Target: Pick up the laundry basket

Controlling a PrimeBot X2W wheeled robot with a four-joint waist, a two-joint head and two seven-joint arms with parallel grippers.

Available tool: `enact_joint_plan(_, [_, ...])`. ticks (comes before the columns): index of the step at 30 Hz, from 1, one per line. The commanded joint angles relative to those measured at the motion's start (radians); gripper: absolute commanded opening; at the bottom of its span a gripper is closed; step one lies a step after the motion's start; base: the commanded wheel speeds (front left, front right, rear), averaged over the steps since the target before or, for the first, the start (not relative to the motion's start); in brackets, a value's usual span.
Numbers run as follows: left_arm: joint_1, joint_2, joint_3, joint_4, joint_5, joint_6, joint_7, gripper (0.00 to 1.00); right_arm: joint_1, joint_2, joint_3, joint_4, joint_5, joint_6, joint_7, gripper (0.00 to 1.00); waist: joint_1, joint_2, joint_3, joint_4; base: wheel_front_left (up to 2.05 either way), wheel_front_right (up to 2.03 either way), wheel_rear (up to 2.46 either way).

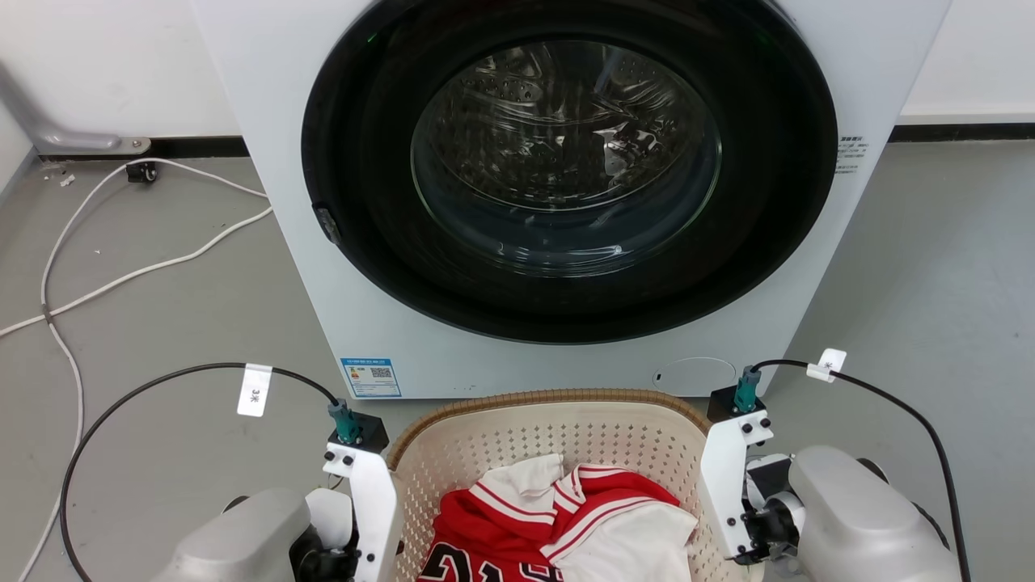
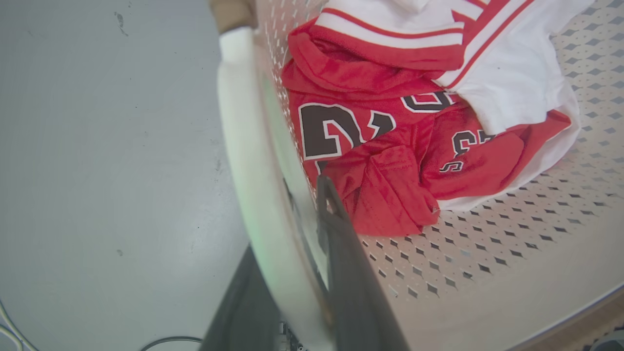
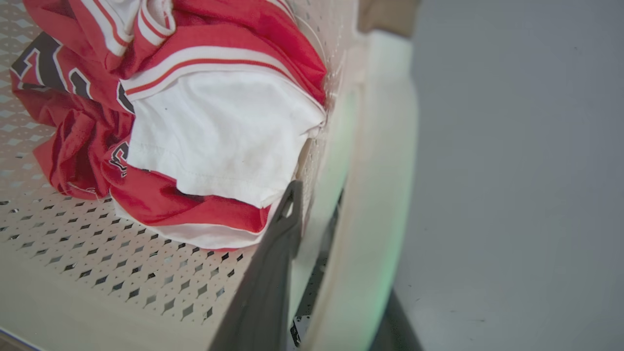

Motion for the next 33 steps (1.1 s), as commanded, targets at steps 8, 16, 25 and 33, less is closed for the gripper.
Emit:
enact_joint_plan(8, [-0.012, 0.001, -0.007, 0.008, 0.002, -0.005, 0.005, 0.0, -0.032, -0.027, 0.029, 0.002, 0.024, -0.001, -0.009, 0.0, 0.0, 0.0, 0.003, 0.0, 0.0, 0.0, 0.0])
enact_joint_plan(16, [-0.014, 0.002, -0.007, 0.011, -0.001, -0.005, 0.004, 0.0, -0.045, -0.024, 0.053, 0.01, 0.048, -0.001, -0.012, 0.0, 0.0, 0.0, 0.005, -0.004, 0.0, 0.0, 0.0])
enact_joint_plan(25, [-0.013, 0.004, -0.009, 0.005, 0.001, -0.005, 0.009, 0.0, -0.05, -0.026, 0.074, 0.022, 0.074, -0.001, -0.019, 0.0, 0.0, 0.0, 0.006, -0.009, 0.0, 0.0, 0.0])
enact_joint_plan(33, [-0.009, -0.001, -0.009, 0.0, -0.002, -0.005, 0.008, 0.0, -0.052, -0.027, 0.094, 0.023, 0.096, -0.001, -0.02, 0.0, 0.0, 0.0, 0.005, -0.01, 0.0, 0.0, 0.0])
